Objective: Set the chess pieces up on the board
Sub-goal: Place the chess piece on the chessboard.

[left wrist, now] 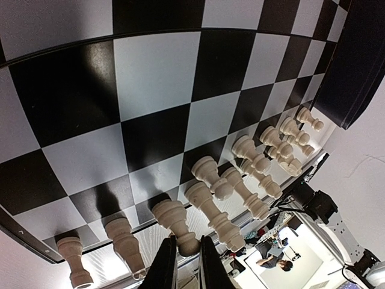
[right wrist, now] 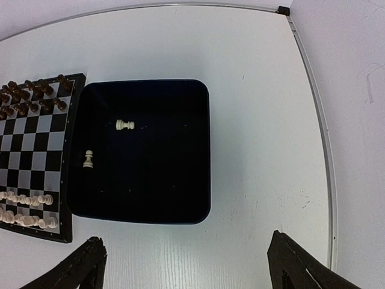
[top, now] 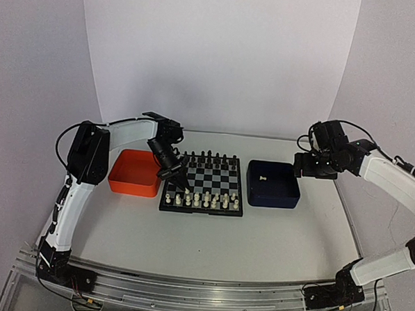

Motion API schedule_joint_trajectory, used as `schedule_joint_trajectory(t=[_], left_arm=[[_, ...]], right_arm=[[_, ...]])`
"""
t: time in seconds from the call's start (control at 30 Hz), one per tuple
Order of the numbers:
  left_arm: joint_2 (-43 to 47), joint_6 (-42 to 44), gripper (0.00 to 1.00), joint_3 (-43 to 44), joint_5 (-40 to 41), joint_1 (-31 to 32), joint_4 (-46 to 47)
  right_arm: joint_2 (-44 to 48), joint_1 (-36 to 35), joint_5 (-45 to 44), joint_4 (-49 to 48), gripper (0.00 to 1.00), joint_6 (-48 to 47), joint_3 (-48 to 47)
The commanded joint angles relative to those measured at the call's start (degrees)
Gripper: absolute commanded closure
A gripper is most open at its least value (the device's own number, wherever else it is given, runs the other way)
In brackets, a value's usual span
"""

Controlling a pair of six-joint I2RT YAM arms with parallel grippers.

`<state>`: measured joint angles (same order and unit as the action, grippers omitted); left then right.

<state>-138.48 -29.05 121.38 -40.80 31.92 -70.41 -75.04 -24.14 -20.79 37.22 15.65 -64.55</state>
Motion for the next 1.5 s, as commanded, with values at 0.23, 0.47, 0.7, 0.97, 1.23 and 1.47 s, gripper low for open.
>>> schedule_joint_trajectory(t=[0.23, 0.47, 0.7, 0.97, 1.23, 1.47], left_arm=[[-1.72, -0.65, 0.96, 2.67, -0.61, -0.05, 0.56], [-2.71, -0.92, 0.95, 3.58, -1.22, -0.10, 1.01], [-3.03, -1.01, 0.94, 3.83, -1.52, -0.03, 1.09], [-3.15, -1.01, 0.91, 3.28, -1.94, -0.02, 1.26], [-3.61, -0.95, 0.89, 3.46, -1.84, -0.02, 1.33], [-3.98, -0.83, 0.87, 3.35, -1.84, -0.02, 1.47]], right_arm=[[0.42, -0.13, -2.10, 0.79, 0.09, -1.12, -0.13], [0.46, -0.15, -2.93, 0.95, 0.09, -1.58, -0.21], [0.58, -0.16, -3.43, 1.09, 0.09, -1.76, -0.20], [0.66, -0.15, -4.13, 1.15, 0.08, -1.87, -0.22], [0.84, -0.13, -4.94, 1.20, 0.08, -2.08, -0.31], [0.98, -0.14, -5.82, 1.33, 0.08, -2.29, -0.21]])
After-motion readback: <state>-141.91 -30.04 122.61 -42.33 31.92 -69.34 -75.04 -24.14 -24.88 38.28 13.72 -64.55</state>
